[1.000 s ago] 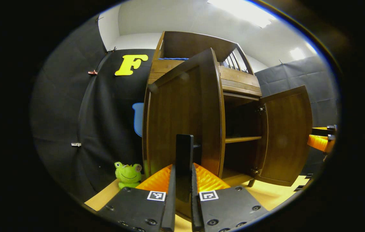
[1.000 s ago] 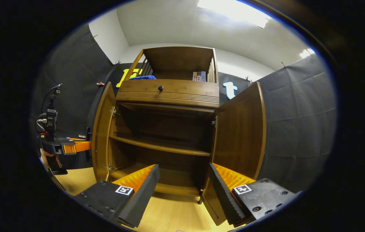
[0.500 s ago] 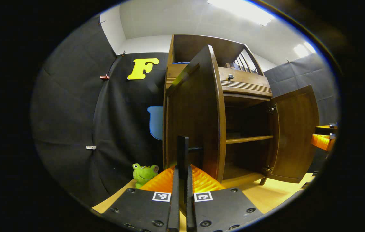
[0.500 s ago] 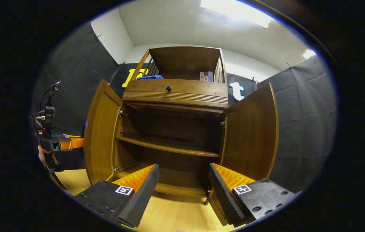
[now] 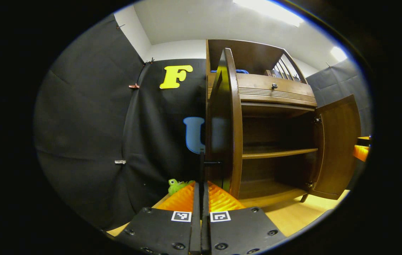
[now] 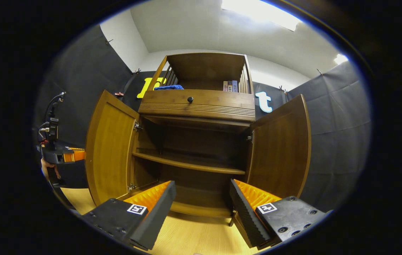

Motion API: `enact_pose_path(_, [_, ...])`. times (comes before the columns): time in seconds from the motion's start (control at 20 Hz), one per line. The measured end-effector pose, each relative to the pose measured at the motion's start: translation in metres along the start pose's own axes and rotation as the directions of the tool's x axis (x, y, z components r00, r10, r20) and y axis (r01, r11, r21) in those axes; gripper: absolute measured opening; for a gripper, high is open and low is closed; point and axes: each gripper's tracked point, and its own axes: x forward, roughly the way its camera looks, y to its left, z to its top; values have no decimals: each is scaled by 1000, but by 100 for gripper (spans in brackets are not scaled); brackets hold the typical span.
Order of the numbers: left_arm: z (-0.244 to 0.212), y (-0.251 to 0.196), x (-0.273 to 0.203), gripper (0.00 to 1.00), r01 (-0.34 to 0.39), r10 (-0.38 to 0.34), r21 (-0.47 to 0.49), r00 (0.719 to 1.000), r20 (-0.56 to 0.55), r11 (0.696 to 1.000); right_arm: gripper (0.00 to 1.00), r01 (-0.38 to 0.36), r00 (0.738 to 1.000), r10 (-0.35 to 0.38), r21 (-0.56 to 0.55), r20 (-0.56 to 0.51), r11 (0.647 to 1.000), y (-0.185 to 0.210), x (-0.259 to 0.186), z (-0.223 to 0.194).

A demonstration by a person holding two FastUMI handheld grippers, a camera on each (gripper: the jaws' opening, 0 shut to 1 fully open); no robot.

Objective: Open the right door of the double-door shoe cabinet with the right hand, and open the left door with the left hand.

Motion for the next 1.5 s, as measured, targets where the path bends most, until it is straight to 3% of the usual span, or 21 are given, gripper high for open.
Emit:
enact_pose_path(0.35, [25, -11, -37, 6, 26, -26, -3, 1000, 8, 1000, 96, -10, 999, 11, 32, -39, 999, 10, -2, -2])
enact_pose_path(0.6, [49, -56, -57, 5, 145, -145, -69, 989, 1, 987, 95, -2, 998, 7, 74, -63, 997, 9, -9, 1])
enact_pose_path(0.75, [64, -69, -58, 8, 181, -180, -75, 983, 19, 981, 96, 16, 997, -10, 88, -70, 996, 1, -14, 4])
enact_pose_path(0.9, [75, -86, -55, 22, 216, -213, -98, 976, 32, 972, 97, 33, 997, -26, 90, -74, 995, -5, -15, 9])
enact_pose_path(1.2, [84, -119, -56, 86, 261, -260, -31, 964, 55, 965, 95, 31, 998, -26, 85, -56, 996, -9, -24, 18])
enact_pose_path(1.25, [83, -126, -57, 92, 279, -277, -34, 959, 51, 960, 97, 32, 998, -28, 88, -50, 996, -10, -26, 21])
enact_pose_path(1.5, [83, -137, -56, 94, 297, -296, -32, 955, 26, 954, 97, 33, 999, -32, 101, -8, 994, -14, -29, 39])
